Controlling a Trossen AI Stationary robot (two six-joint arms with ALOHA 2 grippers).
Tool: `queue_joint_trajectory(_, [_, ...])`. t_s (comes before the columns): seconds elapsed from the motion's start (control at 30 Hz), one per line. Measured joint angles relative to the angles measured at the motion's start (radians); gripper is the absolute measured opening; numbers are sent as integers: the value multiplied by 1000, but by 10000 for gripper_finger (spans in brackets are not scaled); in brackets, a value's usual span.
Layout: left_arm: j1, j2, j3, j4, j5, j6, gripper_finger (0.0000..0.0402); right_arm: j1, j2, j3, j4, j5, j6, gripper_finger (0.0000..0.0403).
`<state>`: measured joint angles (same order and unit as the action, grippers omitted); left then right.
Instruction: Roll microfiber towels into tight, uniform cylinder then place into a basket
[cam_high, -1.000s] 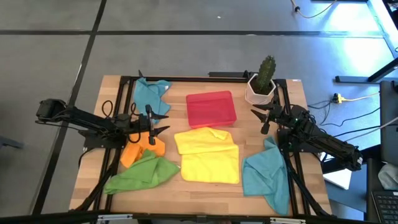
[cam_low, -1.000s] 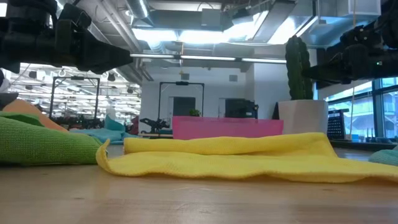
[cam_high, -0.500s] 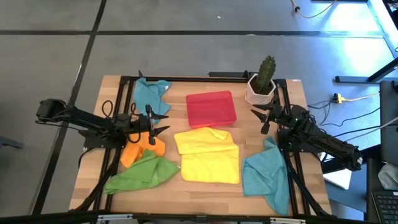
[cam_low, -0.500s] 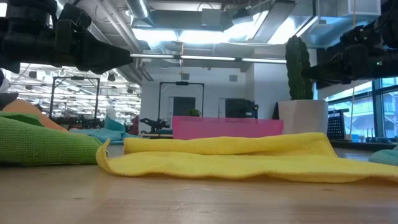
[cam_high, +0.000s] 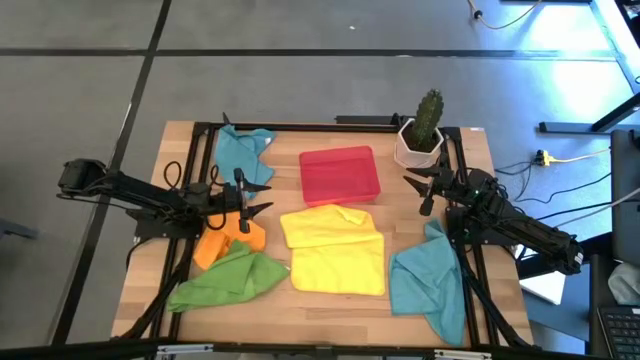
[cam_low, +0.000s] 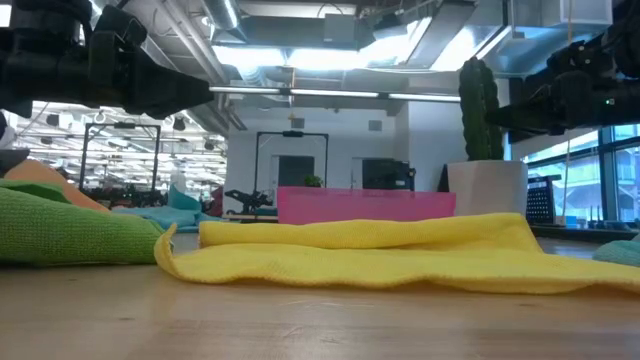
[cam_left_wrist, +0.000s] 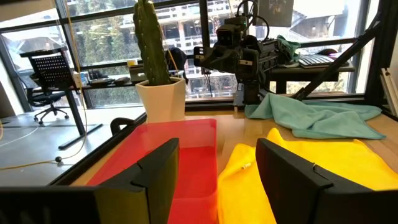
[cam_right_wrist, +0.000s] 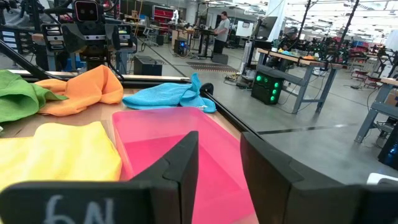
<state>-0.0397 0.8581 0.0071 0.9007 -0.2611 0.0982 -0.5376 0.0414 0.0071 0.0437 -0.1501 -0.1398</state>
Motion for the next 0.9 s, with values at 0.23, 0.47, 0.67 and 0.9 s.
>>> queue_joint_trajectory(0.23, [0, 0, 0, 0, 0, 0, 204, 0, 0, 0, 0, 0, 0, 122])
queue_joint_trajectory(0.47, [0, 0, 0, 0, 0, 0, 204, 0, 0, 0, 0, 0, 0, 122])
queue_joint_trajectory(0.67, [0, 0, 0, 0, 0, 17, 204, 0, 0, 0, 0, 0, 0, 122])
queue_joint_trajectory(0.9, [0, 0, 0, 0, 0, 17, 204, 0, 0, 0, 0, 0, 0, 122])
